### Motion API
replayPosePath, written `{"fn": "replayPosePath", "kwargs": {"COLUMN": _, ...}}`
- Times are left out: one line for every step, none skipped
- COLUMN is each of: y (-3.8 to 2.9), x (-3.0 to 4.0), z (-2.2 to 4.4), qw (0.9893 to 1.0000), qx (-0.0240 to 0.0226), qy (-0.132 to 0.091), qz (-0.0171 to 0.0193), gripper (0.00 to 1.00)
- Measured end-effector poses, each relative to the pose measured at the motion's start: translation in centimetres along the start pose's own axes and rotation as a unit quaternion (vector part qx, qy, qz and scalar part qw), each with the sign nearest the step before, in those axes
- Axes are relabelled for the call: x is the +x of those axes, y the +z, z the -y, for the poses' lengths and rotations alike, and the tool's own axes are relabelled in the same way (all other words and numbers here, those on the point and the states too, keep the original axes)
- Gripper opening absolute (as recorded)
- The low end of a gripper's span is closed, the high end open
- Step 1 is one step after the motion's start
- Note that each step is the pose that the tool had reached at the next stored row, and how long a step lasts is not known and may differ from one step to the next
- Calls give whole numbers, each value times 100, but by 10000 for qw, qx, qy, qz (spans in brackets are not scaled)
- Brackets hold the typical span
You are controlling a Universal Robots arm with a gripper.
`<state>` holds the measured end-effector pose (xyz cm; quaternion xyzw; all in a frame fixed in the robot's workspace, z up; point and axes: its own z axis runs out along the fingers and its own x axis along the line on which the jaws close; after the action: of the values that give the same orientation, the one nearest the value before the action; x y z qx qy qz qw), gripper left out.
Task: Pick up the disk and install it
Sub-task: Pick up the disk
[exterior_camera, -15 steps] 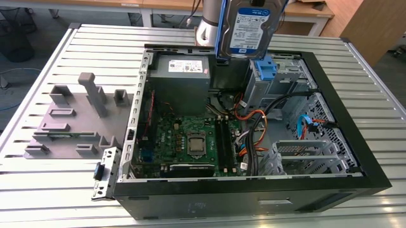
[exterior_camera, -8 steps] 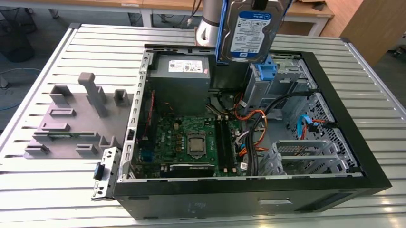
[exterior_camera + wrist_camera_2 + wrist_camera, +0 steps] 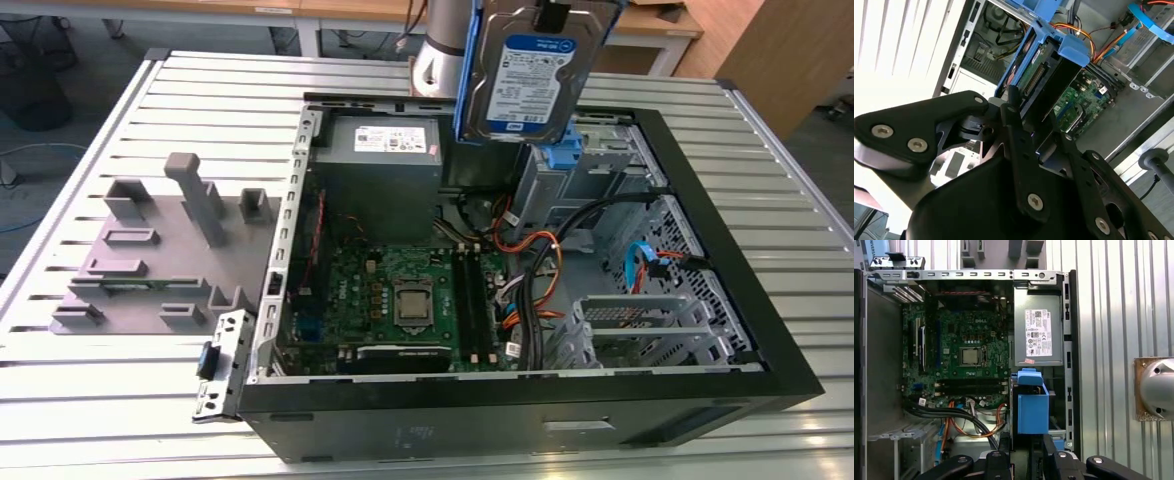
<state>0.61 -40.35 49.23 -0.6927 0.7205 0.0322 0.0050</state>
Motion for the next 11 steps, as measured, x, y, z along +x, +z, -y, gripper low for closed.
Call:
{"fn": "replayPosePath", "kwargs": {"y": -1, "x": 23, "z": 0, "qw": 10000, "qx": 0, "qy": 0, "qz": 0, "gripper": 35}}
{"fn": "replayPosePath", "kwargs": {"y": -3, "x": 45, "z": 1, "qw": 10000, "qx": 0, "qy": 0, "qz": -1, "gripper": 35}}
{"fn": "replayPosePath", "kwargs": {"y": -4, "x": 68, "z": 1, "qw": 10000, "qx": 0, "qy": 0, "qz": -1, "gripper": 35}}
{"fn": "replayPosePath", "kwargs": {"y": -5, "x": 91, "z": 2, "qw": 10000, "qx": 0, "qy": 0, "qz": -1, "gripper": 35}}
{"fn": "replayPosePath", "kwargs": {"y": -6, "x": 115, "z": 2, "qw": 10000, "qx": 0, "qy": 0, "qz": -1, "gripper": 35}}
{"fn": "replayPosePath", "kwargs": {"y": -7, "x": 139, "z": 3, "qw": 10000, "qx": 0, "qy": 0, "qz": 0, "gripper": 35}}
{"fn": "replayPosePath", "kwargs": {"y": -8, "x": 163, "z": 4, "qw": 10000, "qx": 0, "qy": 0, "qz": -1, "gripper": 35}}
{"fn": "replayPosePath", "kwargs": {"y": -9, "x": 185, "z": 5, "qw": 10000, "qx": 0, "qy": 0, "qz": -1, "gripper": 35}}
{"fn": "replayPosePath", "kwargs": {"y": -10, "x": 208, "z": 5, "qw": 10000, "qx": 0, "qy": 0, "qz": -1, "gripper": 35}}
{"fn": "replayPosePath", "kwargs": {"y": -11, "x": 231, "z": 6, "qw": 10000, "qx": 0, "qy": 0, "qz": -1, "gripper": 35}}
{"fn": "replayPosePath", "kwargs": {"y": -12, "x": 256, "z": 6, "qw": 10000, "qx": 0, "qy": 0, "qz": 0, "gripper": 35}}
